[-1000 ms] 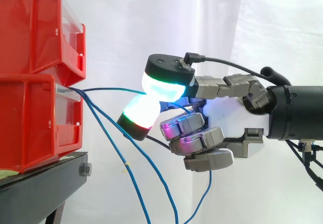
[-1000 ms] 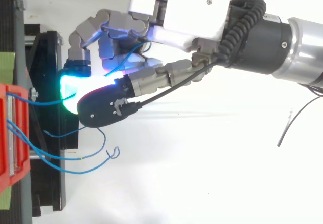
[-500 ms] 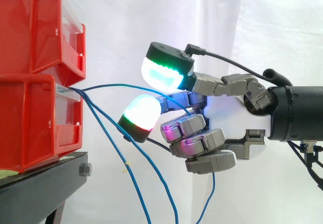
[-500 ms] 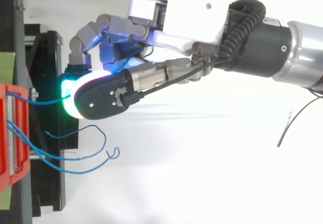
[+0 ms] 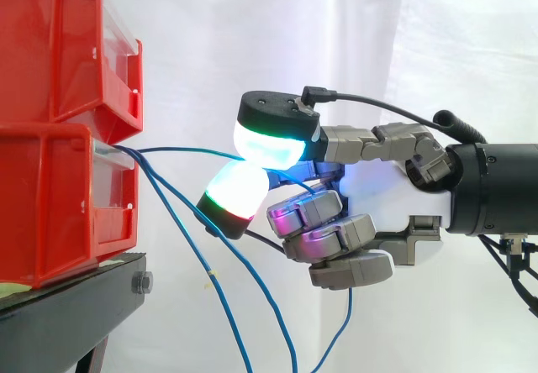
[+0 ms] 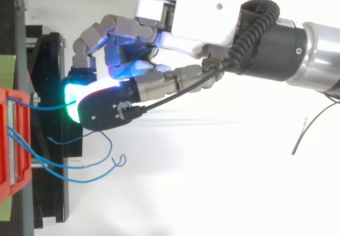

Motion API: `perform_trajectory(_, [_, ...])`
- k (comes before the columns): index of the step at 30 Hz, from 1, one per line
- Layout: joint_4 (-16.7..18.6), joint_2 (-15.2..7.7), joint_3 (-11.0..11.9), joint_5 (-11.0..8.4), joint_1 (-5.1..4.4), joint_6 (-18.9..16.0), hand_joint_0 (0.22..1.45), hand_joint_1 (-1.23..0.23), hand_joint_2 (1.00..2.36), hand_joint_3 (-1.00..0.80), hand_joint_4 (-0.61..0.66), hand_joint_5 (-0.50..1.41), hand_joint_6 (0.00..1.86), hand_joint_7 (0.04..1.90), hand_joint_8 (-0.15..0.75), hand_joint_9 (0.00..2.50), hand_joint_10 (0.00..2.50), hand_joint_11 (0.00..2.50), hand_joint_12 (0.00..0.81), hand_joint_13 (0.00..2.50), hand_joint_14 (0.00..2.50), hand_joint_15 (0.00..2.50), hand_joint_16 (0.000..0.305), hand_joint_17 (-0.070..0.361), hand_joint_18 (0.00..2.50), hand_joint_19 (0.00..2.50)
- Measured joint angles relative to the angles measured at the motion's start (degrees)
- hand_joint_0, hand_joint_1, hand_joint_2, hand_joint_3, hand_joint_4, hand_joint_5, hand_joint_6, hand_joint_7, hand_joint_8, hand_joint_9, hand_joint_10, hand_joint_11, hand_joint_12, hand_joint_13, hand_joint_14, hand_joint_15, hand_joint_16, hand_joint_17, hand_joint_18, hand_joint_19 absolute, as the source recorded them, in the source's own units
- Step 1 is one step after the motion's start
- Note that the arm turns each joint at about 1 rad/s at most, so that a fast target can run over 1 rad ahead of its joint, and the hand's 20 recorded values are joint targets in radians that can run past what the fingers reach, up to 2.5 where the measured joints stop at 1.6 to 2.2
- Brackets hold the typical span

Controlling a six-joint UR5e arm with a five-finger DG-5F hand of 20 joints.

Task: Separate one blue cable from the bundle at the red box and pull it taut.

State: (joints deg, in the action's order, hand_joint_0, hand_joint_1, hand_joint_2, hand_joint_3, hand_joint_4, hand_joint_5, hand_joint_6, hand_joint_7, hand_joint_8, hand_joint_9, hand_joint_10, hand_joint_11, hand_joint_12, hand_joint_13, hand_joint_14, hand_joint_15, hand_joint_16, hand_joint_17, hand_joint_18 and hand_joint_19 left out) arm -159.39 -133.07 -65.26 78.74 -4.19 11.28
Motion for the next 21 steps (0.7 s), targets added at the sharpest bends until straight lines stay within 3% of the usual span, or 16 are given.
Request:
perform_trajectory(5, [0.0, 0.0, 0.0, -0.12, 0.05, -0.4, 0.7, -0.82, 1.02, -0.19, -0.01, -0.18, 0.96, 0.95, 0.366, 0.32, 2.5, 1.69, 0.415, 0.72, 2.5, 1.47, 0.042, 0.095, 1.36, 1.72])
perform_trajectory(7, [0.0, 0.0, 0.0, -0.12, 0.05, -0.6, 0.69, -0.82, 1.0, -0.44, 0.09, -0.18, 0.96, 0.9, 0.357, 0.33, 2.5, 1.65, 0.402, 0.73, 2.5, 1.46, 0.043, 0.097, 1.37, 1.74])
perform_trajectory(8, [0.0, 0.0, 0.0, -0.13, 0.06, -0.7, 0.7, -0.82, 1.0, -0.46, 0.1, -0.18, 0.96, 0.9, 0.357, 0.33, 2.5, 1.65, 0.402, 0.73, 2.5, 1.46, 0.042, 0.094, 1.37, 1.75])
perform_trajectory(10, [0.0, 0.0, 0.0, -0.14, 0.04, -1.0, 0.63, -0.69, 1.0, -0.5, 0.13, -0.18, 0.96, 0.87, 0.357, 0.34, 2.5, 1.63, 0.403, 0.73, 2.5, 1.46, 0.043, 0.096, 1.36, 1.74])
perform_trajectory(15, [-0.1, 0.0, 0.0, -0.16, 0.0, -1.5, 0.59, -0.42, 1.0, -0.5, 0.14, -0.18, 0.94, 0.89, 0.361, 0.37, 2.5, 1.64, 0.402, 0.75, 2.5, 1.44, 0.043, 0.097, 1.32, 1.65])
perform_trajectory(21, [0.0, 0.0, 0.0, -0.21, 0.02, -2.2, 0.57, -0.35, 1.0, -0.5, 0.15, -0.17, 0.93, 0.89, 0.366, 0.39, 2.5, 1.65, 0.406, 0.76, 2.5, 1.43, 0.042, 0.095, 1.31, 1.56])
